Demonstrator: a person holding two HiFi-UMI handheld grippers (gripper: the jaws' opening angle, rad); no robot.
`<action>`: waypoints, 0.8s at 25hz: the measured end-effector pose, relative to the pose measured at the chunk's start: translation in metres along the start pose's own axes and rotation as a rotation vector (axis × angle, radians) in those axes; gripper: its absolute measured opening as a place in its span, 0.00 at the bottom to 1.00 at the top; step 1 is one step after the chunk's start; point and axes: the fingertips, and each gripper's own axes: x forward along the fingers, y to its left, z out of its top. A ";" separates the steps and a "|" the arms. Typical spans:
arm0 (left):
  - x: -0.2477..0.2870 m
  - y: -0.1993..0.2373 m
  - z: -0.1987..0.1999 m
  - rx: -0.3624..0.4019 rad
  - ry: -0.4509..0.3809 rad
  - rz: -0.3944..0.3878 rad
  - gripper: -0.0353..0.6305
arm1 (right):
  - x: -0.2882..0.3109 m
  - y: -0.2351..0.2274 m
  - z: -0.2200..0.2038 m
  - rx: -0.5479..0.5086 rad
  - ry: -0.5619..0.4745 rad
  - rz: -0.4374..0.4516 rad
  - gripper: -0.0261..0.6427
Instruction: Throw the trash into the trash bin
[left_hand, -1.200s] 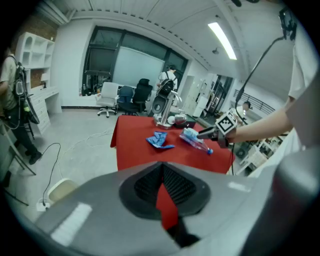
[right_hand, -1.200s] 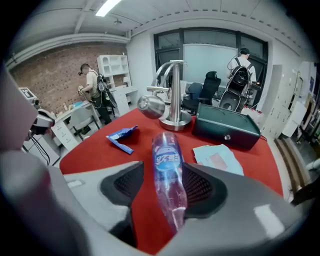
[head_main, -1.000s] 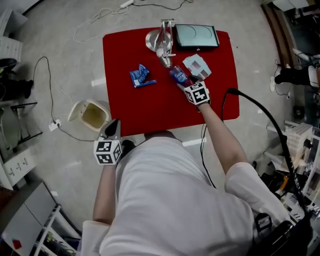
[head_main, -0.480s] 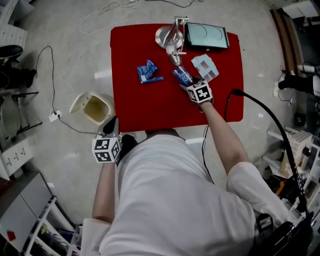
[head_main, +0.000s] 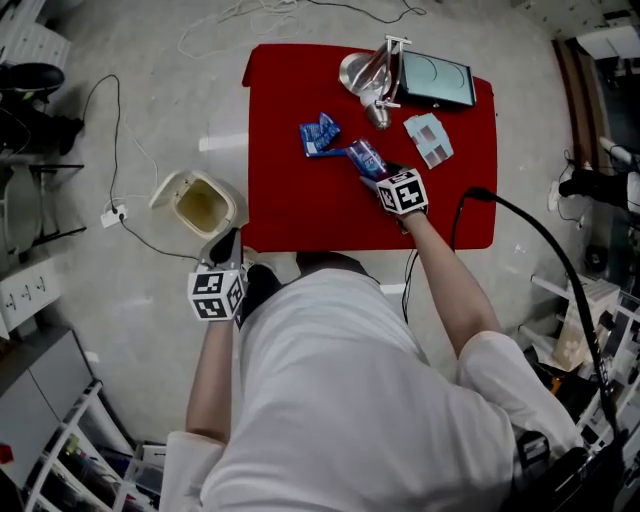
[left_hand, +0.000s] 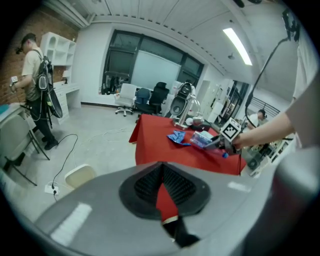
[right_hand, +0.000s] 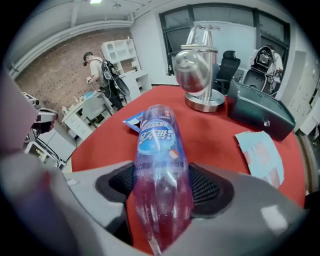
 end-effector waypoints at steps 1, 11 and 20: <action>-0.004 0.005 -0.003 -0.006 -0.003 0.005 0.06 | 0.001 0.008 0.003 -0.003 -0.004 0.007 0.53; -0.055 0.058 -0.033 -0.089 -0.037 0.082 0.06 | 0.018 0.118 0.052 -0.087 -0.030 0.096 0.53; -0.103 0.119 -0.063 -0.146 -0.071 0.142 0.06 | 0.050 0.226 0.084 -0.188 -0.007 0.185 0.53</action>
